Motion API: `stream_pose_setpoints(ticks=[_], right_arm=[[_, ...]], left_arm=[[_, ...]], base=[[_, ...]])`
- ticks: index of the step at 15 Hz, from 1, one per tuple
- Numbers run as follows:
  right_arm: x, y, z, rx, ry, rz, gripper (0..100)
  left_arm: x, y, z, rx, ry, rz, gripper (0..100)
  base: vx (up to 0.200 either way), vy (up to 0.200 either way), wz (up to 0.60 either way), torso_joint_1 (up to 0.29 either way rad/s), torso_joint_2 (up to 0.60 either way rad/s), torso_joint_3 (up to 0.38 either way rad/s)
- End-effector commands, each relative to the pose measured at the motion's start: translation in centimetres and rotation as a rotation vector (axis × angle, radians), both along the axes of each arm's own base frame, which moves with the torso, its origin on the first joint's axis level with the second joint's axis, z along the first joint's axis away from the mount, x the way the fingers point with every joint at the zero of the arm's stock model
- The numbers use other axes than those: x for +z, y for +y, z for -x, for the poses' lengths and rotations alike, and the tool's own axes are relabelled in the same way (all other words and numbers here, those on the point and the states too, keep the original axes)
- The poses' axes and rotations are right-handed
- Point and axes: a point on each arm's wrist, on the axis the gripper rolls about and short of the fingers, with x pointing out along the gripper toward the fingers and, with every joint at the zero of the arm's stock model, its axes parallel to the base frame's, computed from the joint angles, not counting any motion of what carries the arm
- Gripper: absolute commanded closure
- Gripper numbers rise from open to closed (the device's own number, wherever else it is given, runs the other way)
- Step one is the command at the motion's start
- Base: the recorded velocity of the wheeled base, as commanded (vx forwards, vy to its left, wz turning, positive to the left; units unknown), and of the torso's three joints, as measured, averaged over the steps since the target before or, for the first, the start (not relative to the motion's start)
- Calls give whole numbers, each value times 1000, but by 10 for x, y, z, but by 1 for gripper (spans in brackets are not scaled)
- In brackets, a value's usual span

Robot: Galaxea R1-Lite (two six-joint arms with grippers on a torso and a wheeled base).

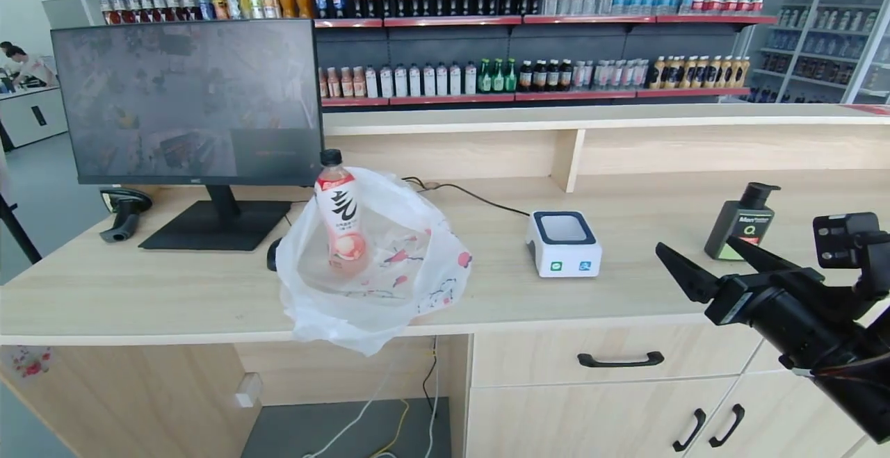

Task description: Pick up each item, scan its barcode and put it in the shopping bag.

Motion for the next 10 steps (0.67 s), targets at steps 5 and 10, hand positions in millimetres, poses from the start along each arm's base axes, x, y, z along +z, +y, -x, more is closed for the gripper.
stream_pose_setpoints(ticks=[5,10], right_arm=[[-1,0,0,0,4,-1,0],[-2,0,1,-1,9,2,0]], left_arm=[[0,0,0,0,-1,1,0],[0,0,0,0,-1,1,0]], base=[[0,-200,0,2,4,3],[0,-200,0,3,5,2]])
